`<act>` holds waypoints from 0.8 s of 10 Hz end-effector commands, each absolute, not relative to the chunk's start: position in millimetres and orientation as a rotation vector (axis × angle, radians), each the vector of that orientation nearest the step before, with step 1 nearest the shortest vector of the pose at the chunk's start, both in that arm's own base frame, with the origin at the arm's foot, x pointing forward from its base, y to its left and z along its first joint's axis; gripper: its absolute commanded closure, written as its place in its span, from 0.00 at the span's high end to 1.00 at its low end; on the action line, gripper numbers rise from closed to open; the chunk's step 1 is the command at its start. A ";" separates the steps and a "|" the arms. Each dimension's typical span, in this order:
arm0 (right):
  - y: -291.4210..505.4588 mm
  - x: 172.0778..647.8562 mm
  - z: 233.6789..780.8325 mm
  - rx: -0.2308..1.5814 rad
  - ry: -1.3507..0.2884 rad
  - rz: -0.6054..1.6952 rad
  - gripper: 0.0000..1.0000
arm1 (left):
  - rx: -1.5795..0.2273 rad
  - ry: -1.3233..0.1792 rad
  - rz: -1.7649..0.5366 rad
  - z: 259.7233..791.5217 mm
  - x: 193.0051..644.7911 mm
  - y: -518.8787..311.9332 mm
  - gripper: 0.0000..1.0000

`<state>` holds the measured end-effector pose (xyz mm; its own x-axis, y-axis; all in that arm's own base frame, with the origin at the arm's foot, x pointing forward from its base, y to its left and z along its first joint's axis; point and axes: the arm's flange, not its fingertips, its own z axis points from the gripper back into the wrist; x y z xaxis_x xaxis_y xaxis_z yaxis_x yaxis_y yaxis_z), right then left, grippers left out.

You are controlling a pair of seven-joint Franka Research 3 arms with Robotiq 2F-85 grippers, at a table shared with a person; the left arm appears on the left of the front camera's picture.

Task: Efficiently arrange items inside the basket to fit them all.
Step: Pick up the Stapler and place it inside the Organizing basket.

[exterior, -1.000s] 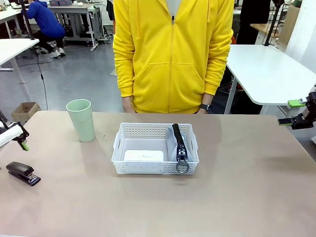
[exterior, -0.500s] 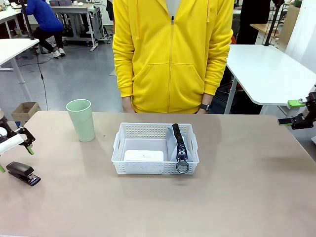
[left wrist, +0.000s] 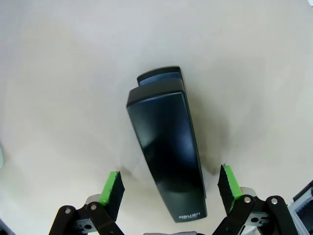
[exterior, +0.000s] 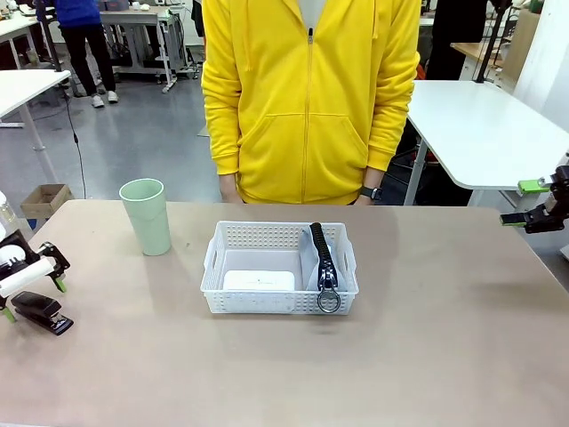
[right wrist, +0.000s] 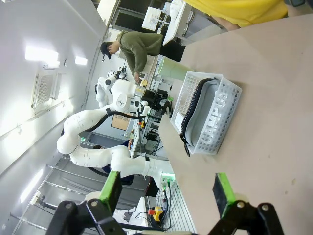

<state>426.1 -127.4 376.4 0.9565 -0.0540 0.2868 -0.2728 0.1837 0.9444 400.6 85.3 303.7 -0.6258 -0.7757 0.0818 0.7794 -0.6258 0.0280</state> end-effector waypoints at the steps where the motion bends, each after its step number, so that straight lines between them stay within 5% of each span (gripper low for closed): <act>1: -127.3 423.9 381.2 1.385 -0.259 0.149 1.00 | -0.045 -0.049 -2.277 294.5 374.7 81.3 1.00; 5: -127.3 423.9 381.2 1.385 -0.259 0.149 1.00 | -0.075 -0.028 -2.324 292.4 375.4 79.5 1.00; 6: -127.3 423.9 381.2 1.385 -0.259 0.149 1.00 | -0.076 -0.024 -2.334 293.5 374.9 78.6 0.42; 7: -127.3 423.9 381.2 1.385 -0.259 0.149 1.00 | -0.069 -0.011 -2.339 294.7 374.8 79.0 0.42; 8: -127.3 423.9 381.2 1.385 -0.259 0.149 1.00 | -0.068 -0.004 -2.342 296.5 374.4 78.6 0.00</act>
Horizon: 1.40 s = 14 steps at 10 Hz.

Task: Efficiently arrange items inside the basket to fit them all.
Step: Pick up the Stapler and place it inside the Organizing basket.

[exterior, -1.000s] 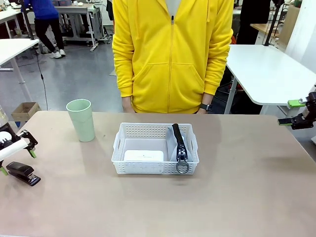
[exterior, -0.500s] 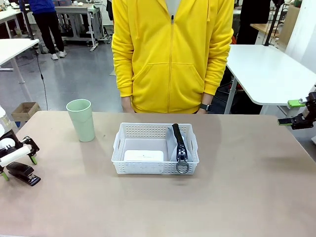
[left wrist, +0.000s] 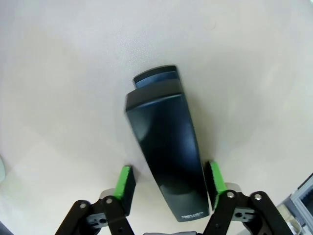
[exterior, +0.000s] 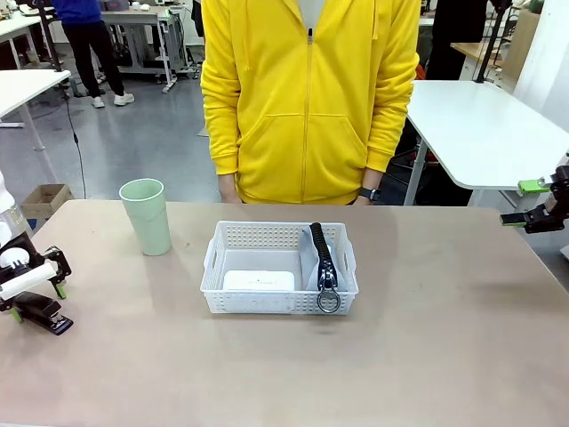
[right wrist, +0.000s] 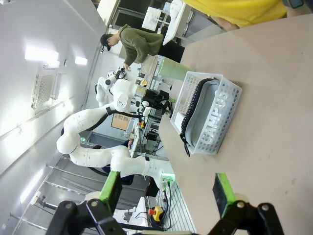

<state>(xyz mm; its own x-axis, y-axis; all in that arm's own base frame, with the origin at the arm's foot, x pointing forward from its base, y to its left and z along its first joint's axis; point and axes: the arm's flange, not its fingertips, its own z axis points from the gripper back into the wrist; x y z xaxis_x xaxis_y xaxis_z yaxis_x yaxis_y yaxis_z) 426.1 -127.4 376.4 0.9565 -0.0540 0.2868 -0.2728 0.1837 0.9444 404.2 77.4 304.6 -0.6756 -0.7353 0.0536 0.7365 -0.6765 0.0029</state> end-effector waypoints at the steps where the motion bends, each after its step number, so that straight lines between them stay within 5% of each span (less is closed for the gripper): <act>1: -127.3 423.9 381.2 1.385 -0.259 0.149 1.00 | -0.063 0.005 -2.337 297.1 374.2 79.3 0.37; 2: -127.3 423.9 381.2 1.385 -0.259 0.149 1.00 | -0.058 0.008 -2.335 297.9 373.6 79.7 0.00; 8: -127.3 423.9 381.2 1.385 -0.259 0.149 1.00 | -0.123 -0.054 -2.288 306.1 371.7 83.7 0.00; 14: -127.3 423.9 381.2 1.385 -0.259 0.149 1.00 | -0.442 -0.314 -1.688 391.5 344.5 117.6 0.00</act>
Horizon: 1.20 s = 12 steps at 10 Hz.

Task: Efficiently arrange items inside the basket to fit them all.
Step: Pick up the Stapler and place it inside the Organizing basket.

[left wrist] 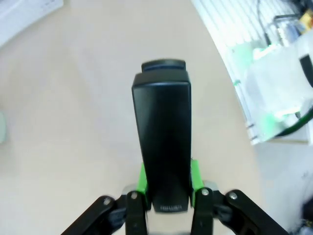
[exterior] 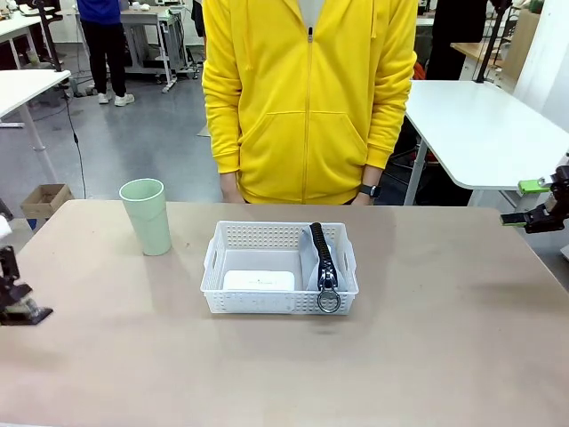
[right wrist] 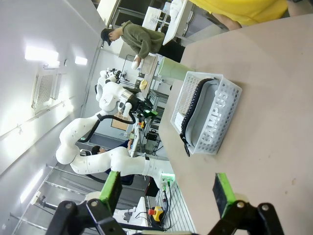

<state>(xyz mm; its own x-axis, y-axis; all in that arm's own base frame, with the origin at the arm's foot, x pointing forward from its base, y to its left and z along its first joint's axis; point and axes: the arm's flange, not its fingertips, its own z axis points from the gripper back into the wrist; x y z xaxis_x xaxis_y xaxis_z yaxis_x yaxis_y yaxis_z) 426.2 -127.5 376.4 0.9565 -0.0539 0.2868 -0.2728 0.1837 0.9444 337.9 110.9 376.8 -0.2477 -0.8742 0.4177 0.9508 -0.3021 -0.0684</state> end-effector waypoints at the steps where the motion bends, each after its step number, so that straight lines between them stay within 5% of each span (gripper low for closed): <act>1: -127.3 423.9 381.2 1.385 -0.259 0.149 1.00 | -0.415 -0.325 -1.597 395.9 346.3 125.3 0.00; 4: -127.3 423.9 381.2 1.385 -0.259 0.149 1.00 | -0.181 -0.408 -1.212 402.6 355.9 144.8 0.00; 7: -127.3 423.9 381.2 1.385 -0.259 0.149 1.00 | -0.156 -0.471 -1.101 404.0 367.1 153.3 0.00; 8: -127.3 423.9 381.2 1.385 -0.259 0.149 1.00 | -0.162 -0.429 -1.164 410.8 361.7 162.5 0.27; 12: -127.3 423.9 381.2 1.385 -0.259 0.149 1.00 | -0.162 -0.429 -1.164 410.8 361.7 162.5 0.27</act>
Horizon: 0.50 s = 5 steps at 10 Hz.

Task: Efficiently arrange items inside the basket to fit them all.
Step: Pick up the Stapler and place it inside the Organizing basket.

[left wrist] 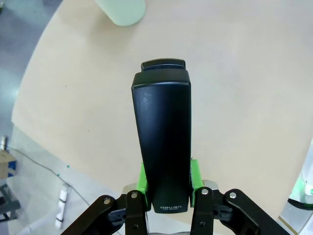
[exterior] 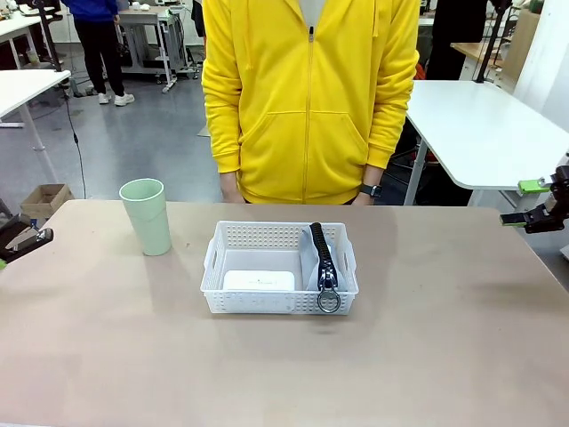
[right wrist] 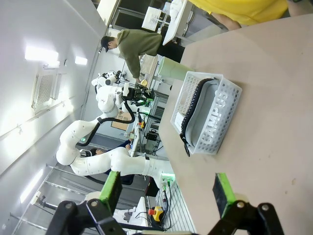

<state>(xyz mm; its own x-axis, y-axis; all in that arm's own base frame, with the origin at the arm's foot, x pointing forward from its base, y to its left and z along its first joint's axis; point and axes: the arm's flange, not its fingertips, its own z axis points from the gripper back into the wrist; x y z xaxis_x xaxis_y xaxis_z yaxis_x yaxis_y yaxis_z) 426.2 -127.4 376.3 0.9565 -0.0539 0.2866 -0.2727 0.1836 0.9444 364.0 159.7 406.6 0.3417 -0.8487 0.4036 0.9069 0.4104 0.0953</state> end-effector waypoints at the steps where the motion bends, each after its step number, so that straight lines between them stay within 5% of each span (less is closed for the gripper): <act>1: -127.3 423.9 381.2 1.385 -0.259 0.149 1.00 | -0.154 -0.425 -1.147 406.5 364.2 159.2 0.37; 5: -127.3 423.9 381.2 1.385 -0.259 0.149 1.00 | -0.170 -0.435 -0.885 469.4 335.7 44.2 0.37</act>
<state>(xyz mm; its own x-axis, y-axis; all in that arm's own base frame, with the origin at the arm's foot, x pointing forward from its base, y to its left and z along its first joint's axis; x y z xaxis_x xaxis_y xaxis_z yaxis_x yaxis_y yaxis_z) 426.2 -127.6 376.3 0.9565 -0.0542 0.2865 -0.2725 0.1837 0.9445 351.9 77.2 460.5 0.4871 -0.7548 0.4393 0.8274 0.5599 0.0445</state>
